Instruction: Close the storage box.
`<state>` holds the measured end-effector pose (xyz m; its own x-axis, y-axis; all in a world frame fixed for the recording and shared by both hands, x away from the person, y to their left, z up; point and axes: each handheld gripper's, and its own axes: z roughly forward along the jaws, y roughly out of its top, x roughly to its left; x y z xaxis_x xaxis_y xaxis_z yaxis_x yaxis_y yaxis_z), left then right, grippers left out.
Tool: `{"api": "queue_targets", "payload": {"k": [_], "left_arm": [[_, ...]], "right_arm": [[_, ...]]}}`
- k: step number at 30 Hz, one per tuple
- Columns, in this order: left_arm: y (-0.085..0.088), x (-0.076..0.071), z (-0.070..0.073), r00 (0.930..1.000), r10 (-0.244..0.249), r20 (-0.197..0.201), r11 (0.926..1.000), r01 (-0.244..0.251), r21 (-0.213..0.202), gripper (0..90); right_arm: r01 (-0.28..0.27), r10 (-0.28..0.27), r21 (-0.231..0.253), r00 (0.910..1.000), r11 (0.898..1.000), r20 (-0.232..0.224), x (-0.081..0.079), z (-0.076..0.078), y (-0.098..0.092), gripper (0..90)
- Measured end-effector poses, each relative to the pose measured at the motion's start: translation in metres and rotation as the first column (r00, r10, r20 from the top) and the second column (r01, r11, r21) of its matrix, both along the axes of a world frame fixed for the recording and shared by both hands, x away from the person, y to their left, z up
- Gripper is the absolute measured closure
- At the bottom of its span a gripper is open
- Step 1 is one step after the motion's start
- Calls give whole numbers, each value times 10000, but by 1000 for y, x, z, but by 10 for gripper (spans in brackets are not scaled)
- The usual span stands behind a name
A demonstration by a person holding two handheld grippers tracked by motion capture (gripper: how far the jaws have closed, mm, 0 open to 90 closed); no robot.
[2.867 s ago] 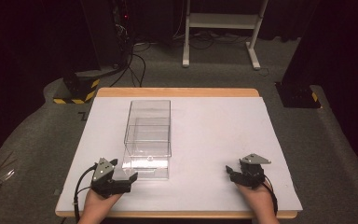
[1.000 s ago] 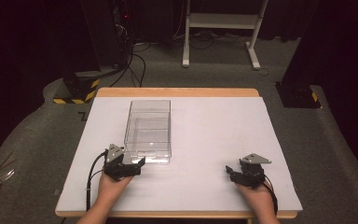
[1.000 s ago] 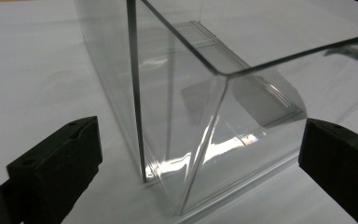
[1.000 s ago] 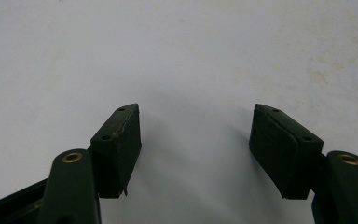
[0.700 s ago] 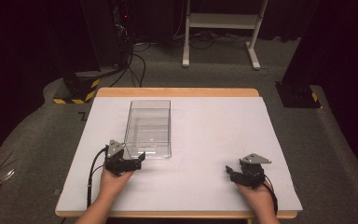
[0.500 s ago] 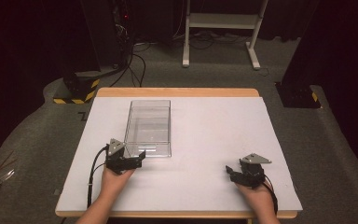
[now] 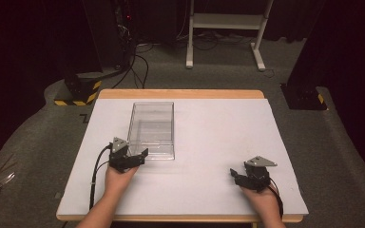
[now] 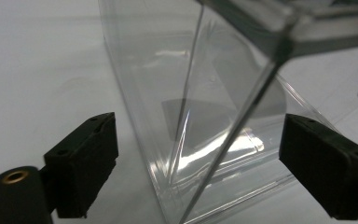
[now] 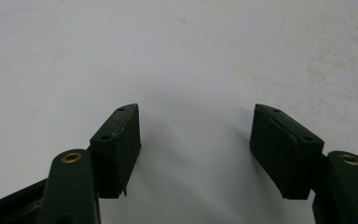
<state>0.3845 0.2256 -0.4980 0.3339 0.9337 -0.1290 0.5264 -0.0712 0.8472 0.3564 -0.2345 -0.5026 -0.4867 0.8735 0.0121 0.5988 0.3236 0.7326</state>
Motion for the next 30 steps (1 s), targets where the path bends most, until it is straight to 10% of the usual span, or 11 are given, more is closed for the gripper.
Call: {"api": "queue_targets", "payload": {"k": [30], "left_arm": [[22,-42,9,9946,-890,-533,9947,915,469,135]], "right_arm": [[27,-27,114,10000,9999,-11,0,0,-2,347]]}}
